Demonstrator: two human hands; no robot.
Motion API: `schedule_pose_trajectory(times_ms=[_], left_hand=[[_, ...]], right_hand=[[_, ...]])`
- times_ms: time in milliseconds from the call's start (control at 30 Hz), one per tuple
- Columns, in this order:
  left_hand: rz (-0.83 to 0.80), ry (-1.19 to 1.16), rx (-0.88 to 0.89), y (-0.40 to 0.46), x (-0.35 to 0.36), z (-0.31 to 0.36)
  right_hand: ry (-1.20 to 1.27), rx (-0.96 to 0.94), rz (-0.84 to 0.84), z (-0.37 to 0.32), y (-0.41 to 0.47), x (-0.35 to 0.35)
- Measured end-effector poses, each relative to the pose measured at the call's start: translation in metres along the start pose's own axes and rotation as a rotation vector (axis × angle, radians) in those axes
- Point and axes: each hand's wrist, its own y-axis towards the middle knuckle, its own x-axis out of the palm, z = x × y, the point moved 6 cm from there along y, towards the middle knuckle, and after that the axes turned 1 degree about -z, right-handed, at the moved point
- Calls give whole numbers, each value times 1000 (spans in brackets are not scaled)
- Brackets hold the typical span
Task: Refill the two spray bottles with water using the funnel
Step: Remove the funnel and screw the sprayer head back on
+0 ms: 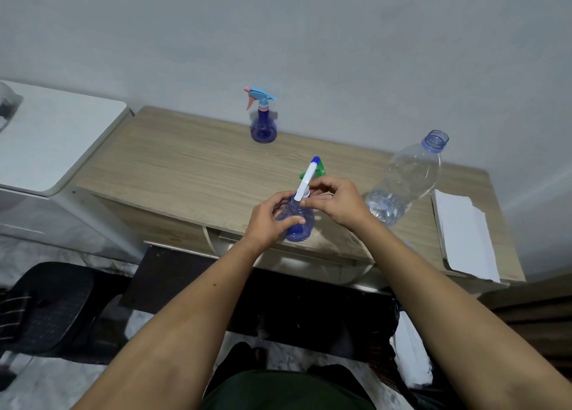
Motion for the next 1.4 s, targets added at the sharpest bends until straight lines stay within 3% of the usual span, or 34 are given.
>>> schedule_pose_trajectory(times_ms=[333, 533, 900, 1067, 1300, 1400], left_hand=[[18, 8, 13, -1, -1, 4], [7, 18, -14, 1, 0, -2], [6, 2, -25, -2, 1, 1], [-1, 20, -24, -2, 1, 0], [10, -8, -35, -2, 2, 1], [-10, -11, -35, -2, 3, 0]], right_hand=[[71, 79, 10, 7, 2, -2], [33, 1, -111, -1, 3, 0], [144, 46, -44, 4, 0, -2], [15, -40, -33, -2, -1, 2], [38, 63, -68, 5, -3, 7], [-16, 13, -4, 0, -4, 11]])
